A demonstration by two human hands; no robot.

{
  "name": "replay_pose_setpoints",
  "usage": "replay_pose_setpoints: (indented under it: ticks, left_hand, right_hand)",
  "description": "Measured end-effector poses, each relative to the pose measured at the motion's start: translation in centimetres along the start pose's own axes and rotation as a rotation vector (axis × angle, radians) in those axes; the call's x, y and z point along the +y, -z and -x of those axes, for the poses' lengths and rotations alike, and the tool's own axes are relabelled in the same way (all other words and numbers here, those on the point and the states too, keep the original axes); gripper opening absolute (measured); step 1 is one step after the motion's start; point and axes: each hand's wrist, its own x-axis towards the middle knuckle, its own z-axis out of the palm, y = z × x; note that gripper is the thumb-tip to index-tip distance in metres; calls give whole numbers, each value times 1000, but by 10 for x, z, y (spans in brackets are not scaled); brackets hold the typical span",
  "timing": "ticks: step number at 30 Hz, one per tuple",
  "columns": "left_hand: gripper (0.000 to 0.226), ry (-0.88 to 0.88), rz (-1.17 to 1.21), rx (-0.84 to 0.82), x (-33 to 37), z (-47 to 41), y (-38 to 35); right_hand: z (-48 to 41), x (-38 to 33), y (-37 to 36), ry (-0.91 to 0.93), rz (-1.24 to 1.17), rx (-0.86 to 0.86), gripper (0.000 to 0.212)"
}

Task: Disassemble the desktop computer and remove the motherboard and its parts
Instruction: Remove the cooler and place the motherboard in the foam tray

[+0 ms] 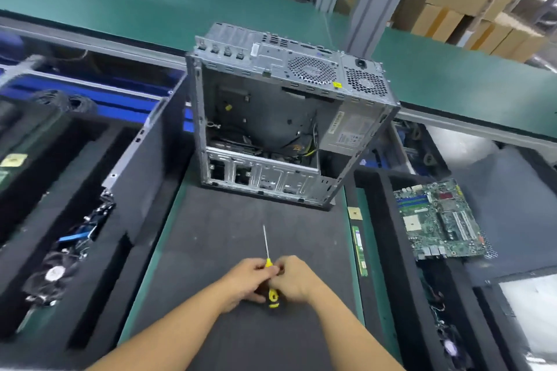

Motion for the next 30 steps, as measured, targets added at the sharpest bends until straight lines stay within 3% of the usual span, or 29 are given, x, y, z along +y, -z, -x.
replay_pose_setpoints:
  ticks: [2, 6, 13, 17, 22, 30]
  left_hand:
    - [23, -1, 149, 78, -4, 21, 33]
    - [24, -32, 321, 155, -21, 61, 85]
    - [29, -123, 568, 336, -80, 136, 137]
    - [24, -117, 715, 592, -130, 187, 156]
    - [23, -134, 922, 897, -191, 252, 185]
    - [18, -161, 1021, 1059, -263, 304, 258]
  right_hand:
    - [-3, -33, -19, 110, -23, 11, 6]
    - [-6, -86, -57, 222, -127, -74, 20]
    - [0, -156, -122, 378, -159, -367, 12]
    - [18, -197, -182, 479, -76, -562, 14]
    - [58, -246, -269, 504, -30, -732, 23]
    - [77, -314, -396, 402, -47, -717, 27]
